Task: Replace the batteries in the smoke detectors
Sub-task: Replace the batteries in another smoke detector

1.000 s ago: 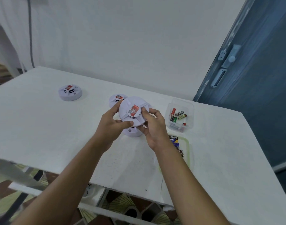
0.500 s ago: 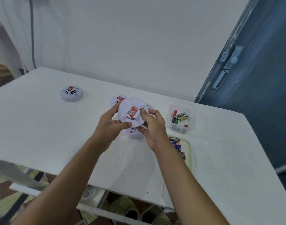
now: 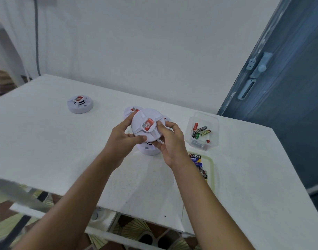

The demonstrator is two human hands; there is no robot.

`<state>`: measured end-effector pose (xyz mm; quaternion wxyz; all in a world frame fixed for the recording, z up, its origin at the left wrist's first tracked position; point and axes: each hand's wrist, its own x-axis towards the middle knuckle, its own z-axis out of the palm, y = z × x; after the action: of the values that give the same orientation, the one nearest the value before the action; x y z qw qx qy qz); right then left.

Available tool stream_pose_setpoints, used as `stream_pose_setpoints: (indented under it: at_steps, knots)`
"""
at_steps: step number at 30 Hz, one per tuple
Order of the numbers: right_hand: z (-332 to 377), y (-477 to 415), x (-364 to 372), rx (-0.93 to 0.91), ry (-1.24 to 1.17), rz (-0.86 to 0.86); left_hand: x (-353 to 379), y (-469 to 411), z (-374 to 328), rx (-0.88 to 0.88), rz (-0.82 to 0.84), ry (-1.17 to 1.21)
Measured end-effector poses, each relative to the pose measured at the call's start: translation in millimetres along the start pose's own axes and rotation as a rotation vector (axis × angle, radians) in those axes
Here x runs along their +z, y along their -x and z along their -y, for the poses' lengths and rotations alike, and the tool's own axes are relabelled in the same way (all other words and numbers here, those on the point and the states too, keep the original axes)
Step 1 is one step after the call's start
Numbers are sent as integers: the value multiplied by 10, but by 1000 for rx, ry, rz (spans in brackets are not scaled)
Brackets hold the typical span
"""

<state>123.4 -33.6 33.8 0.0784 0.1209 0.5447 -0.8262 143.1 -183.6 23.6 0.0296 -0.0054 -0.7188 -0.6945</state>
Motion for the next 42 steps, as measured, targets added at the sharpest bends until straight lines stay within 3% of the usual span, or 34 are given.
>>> stream_pose_setpoints:
  at_steps: [19, 23, 29, 37, 42]
  knots:
    - [-22, -48, -3, -26, 43, 28, -19, 78, -2, 51, 49, 14]
    - [-104, -119, 78, -69, 186, 26, -134, 35, 81, -45, -135, 119]
    - [-195, -216, 308, -142, 614, 108, -455, -102, 292, -90, -399, -102]
    - [-489, -414, 783, 135, 635, 190, -839, -357, 445, -219, -405, -408]
    - [-517, -258, 1020, 185, 620, 124, -898, -445, 501, -220, -348, -548]
